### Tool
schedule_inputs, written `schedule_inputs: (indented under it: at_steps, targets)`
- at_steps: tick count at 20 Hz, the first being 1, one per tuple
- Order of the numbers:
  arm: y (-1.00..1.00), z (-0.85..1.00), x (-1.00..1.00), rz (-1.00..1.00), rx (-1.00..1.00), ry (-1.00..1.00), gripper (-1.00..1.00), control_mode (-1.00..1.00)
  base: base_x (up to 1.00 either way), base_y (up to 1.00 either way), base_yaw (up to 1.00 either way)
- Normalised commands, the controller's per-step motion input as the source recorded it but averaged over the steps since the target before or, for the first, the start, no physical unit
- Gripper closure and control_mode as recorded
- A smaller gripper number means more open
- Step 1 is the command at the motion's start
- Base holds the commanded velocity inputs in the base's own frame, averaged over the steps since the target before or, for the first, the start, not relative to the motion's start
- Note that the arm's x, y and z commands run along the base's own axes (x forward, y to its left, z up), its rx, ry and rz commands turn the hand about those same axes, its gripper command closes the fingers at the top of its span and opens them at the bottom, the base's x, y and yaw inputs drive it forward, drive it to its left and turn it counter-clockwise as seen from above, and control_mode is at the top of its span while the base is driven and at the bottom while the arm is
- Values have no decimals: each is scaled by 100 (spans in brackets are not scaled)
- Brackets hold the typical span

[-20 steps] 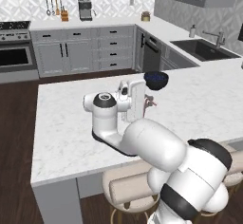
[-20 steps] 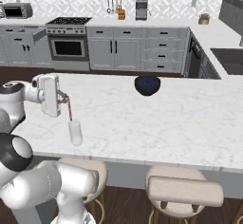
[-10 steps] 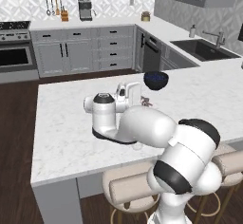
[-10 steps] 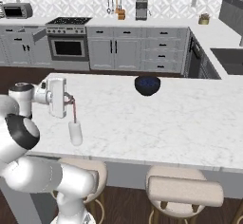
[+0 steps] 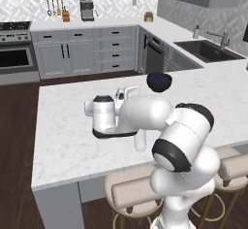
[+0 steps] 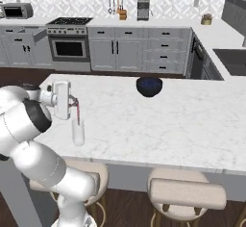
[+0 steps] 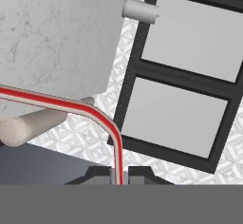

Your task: Take a straw from the drawer in front and place it inside the glass cup on the dining counter.

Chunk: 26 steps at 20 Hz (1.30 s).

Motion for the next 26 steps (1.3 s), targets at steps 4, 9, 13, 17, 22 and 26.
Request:
schedule_inputs:
  at_steps: [4,9,13,17,22,26]
  targets:
    - [10,-30,11,0,-1,1,100,-100,0,0,0]
    - [0,-31,-37,0,-1,1,100,-100,0,0,0]
    - [0,-20,-60,0,0,0,100,-100,0,0,0]
    - [0,-6,-54,0,0,0,100,-100,0,0,0]
    - [-8,0,-6,0,0,0,100,-100,0,0,0]
    - [-4,0,0,0,0,0,100,-100,0,0,0]
